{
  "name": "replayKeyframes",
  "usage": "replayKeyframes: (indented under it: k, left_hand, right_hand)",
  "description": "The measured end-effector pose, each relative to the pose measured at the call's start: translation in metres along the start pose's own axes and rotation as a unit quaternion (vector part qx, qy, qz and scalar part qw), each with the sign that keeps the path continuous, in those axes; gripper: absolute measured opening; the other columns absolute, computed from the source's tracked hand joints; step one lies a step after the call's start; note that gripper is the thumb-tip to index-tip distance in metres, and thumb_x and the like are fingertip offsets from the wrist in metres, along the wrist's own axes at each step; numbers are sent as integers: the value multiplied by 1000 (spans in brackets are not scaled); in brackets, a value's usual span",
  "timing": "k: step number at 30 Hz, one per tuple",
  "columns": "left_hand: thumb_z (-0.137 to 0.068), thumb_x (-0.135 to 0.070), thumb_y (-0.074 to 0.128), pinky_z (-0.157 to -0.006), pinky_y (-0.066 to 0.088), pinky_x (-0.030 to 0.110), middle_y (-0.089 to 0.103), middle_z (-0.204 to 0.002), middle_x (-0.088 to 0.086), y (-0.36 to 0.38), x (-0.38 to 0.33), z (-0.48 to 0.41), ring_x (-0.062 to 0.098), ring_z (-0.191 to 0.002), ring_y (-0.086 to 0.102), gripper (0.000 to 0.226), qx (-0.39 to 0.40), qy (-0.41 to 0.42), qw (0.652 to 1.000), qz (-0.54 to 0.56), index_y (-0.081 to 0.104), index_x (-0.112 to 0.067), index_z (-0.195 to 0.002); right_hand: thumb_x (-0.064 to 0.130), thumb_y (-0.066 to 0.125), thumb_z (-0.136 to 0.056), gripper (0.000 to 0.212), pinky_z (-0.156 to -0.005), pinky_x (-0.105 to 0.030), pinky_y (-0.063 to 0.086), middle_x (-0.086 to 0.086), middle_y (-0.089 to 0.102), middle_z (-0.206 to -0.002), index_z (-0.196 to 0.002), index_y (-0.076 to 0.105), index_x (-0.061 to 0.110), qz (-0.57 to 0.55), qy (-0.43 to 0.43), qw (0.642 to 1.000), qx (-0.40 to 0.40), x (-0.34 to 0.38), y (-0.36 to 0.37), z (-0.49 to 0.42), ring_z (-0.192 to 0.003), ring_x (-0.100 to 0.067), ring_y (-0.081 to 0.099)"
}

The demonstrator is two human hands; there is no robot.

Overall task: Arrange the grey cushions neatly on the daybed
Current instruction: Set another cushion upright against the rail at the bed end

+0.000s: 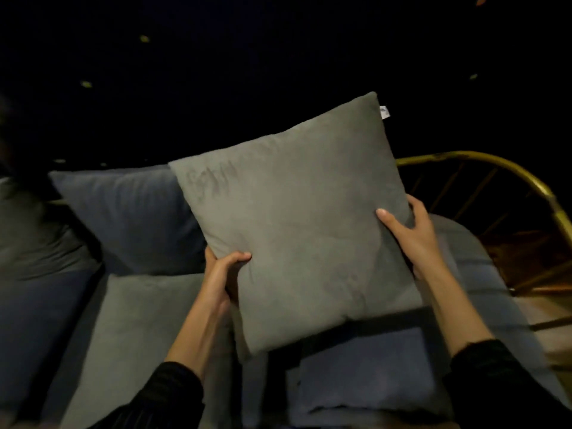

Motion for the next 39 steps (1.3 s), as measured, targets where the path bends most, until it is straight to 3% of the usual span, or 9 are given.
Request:
replayKeyframes:
  k: [5, 12, 15, 17, 22, 25, 30, 34, 39]
  left_hand:
    - [-55, -2, 66, -78, 50, 32, 64, -104, -2, -137, -54, -8, 19, -93, 61, 70, -60, 77, 995, -16, 49, -20, -120]
    - [-73, 9, 59, -91, 49, 42, 42, -150, 12, -279, -72, -51, 33, -125, 49, 92, -150, 86, 973, -154, 21, -20, -153]
    - [-64, -29, 71, -119, 24, 50, 1, -165, 10, -282, -45, -63, 34, -149, 14, 121, -137, 38, 953, -267, -12, -34, -153]
    - [-69, -35, 72, -123, 9, 46, -13, -163, 16, -275, -38, -67, 31, -152, -4, 121, -153, 29, 945, -289, -17, -37, -151]
    - [-80, -22, 69, -118, 7, 56, -8, -162, 22, -236, -39, -51, 36, -151, -4, 108, -282, 37, 912, -295, -8, -28, -155]
    - [-81, -9, 61, -119, 9, 56, -1, -162, 25, -185, -26, -24, 39, -151, 1, 94, -330, 110, 867, -357, 5, -12, -156]
    - [-62, 0, 63, -116, 11, 62, 25, -155, 26, -59, 20, 24, 43, -146, 21, 83, -169, 279, 829, -455, 43, -5, -142]
    - [-66, 7, 59, -113, 30, 57, 44, -140, 25, 0, 43, 28, 41, -132, 39, 67, -123, 277, 855, -422, 51, 0, -132]
    - [-83, 0, 56, -109, 32, 39, 47, -135, 21, 75, 105, 7, 38, -131, 38, 53, 36, 157, 874, -459, 46, -1, -136]
  right_hand:
    - [30, 78, -75, 76, -98, -33, 48, 4, 53, -133, -139, 38, 26, -73, 21, 993, 90, -4, 131, 54, -116, -14, 55]
    - [26, 78, -77, 102, -115, -40, 33, -1, 34, -152, -152, 9, 26, -21, 82, 957, 279, -51, 313, 114, -137, -21, 39]
    - [39, 73, -79, 114, -118, -40, 20, -5, 6, -161, -152, -14, 26, 83, 94, 942, 312, -74, 355, 127, -147, -25, 19]
    - [43, 70, -80, 114, -118, -41, 20, -8, 4, -162, -152, -17, 24, 131, 90, 945, 286, -80, 359, 117, -147, -29, 17]
    - [49, 71, -77, 116, -118, -43, 27, -5, 14, -162, -152, -14, 24, 163, 101, 924, 332, -91, 339, 100, -146, -27, 26]
    - [37, 69, -84, 102, -117, -38, 29, -2, 24, -159, -154, -3, 22, 152, 101, 922, 342, -94, 323, 98, -145, -24, 28]
    - [6, 62, -89, 74, -106, -22, 33, -6, 33, -154, -152, 24, 16, 73, 114, 919, 371, -101, 298, 98, -144, -24, 31]
    - [0, 58, -90, 58, -101, -19, 35, -13, 45, -147, -144, 40, 7, 134, 94, 910, 380, -96, 258, 78, -138, -23, 41]
    - [11, 62, -89, 45, -101, -31, 42, -15, 59, -134, -133, 53, 3, 269, 79, 936, 214, -132, 115, 6, -124, -29, 56]
Point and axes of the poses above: each hand's wrist, its own z-axis away from the middle knuckle, its own y-axis out of the palm, x = y × z, the point moved 7 cm from there along -z, towards the middle knuckle
